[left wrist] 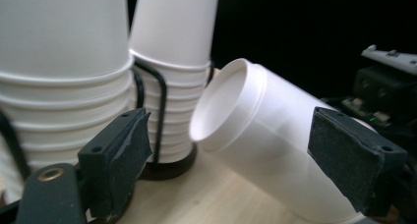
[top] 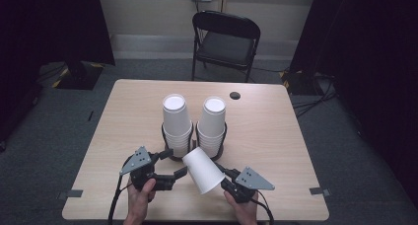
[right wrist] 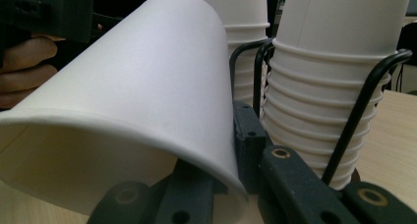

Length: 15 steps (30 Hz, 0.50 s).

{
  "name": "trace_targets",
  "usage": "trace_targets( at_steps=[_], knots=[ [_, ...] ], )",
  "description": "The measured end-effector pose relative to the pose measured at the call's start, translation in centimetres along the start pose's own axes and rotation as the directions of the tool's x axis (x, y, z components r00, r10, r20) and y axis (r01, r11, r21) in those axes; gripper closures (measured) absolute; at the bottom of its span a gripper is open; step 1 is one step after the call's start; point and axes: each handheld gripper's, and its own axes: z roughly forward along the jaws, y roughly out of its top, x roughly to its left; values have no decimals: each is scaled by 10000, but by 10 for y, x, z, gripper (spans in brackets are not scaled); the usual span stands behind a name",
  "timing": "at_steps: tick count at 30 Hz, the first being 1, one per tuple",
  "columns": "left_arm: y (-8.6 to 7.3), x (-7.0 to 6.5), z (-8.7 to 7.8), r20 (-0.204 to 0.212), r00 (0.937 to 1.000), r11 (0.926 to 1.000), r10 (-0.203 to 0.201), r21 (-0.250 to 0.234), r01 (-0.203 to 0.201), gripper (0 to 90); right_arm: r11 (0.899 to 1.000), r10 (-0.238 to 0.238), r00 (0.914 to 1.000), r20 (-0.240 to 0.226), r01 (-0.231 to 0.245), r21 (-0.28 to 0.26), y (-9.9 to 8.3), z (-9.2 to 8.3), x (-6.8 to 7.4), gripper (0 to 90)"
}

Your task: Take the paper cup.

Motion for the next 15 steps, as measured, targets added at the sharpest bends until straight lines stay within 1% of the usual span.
trace_targets(
  at_steps=[1, 3, 5, 6, 7, 8, 9, 10, 11, 12, 13, 14, 15],
  knots=[
    [0, 0, 0, 0, 10000, 10000, 0, 0, 0, 159, 9999, 38, 10000, -12, -38, 128, 1, 0, -1, 864],
    [-3, 1, -1, -132, 9996, 9996, 239, 156, -236, 158, 9995, 88, 10000, -33, -87, 290, 2, 0, -2, 864],
    [-3, 0, -1, -130, 9995, 9994, 302, 166, -300, 158, 9984, 51, 10000, -73, -47, 562, 4, 0, -3, 864],
    [-3, 0, -1, -47, 9992, 9990, 390, 236, -389, 158, 9976, 53, 9999, -110, -45, 690, 5, -1, -3, 864],
    [-3, 0, -1, -47, 9992, 9990, 390, 236, -389, 157, 9976, 53, 9999, -110, -45, 690, 5, -1, -3, 864],
    [-3, -1, -1, -194, 9979, 9975, 625, 342, -618, 158, 9967, 120, 9997, -216, -103, 802, 7, 0, -4, 864],
    [-3, -1, -1, -194, 9979, 9975, 625, 342, -618, 157, 9967, 120, 9997, -216, -103, 802, 7, 0, -4, 864],
    [-2, -2, -1, -191, 9968, 9965, 774, 343, -767, 157, 9952, 275, 9993, -236, -252, 947, 10, 0, -7, 864],
    [-2, -2, -1, -160, 9968, 9964, 782, 330, -776, 157, 9945, 324, 9991, -262, -296, 1009, 11, 0, -7, 865],
    [-2, -2, 0, -181, 9959, 9953, 887, 409, -879, 157, 9934, 330, 9992, -238, -302, 1110, 12, 0, -8, 865],
    [-2, -2, 0, -181, 9959, 9953, 887, 409, -879, 157, 9921, 342, 9992, -226, -312, 1213, 13, 0, -9, 865],
    [-3, -1, 1, -225, 9941, 9928, 1066, 571, -1052, 160, 9904, 365, 9991, -226, -331, 1343, 14, 0, -10, 865],
    [-3, -1, 1, -225, 9941, 9928, 1066, 571, -1052, 159, 9904, 365, 9991, -226, -331, 1343, 14, 0, -10, 865]
  ],
)
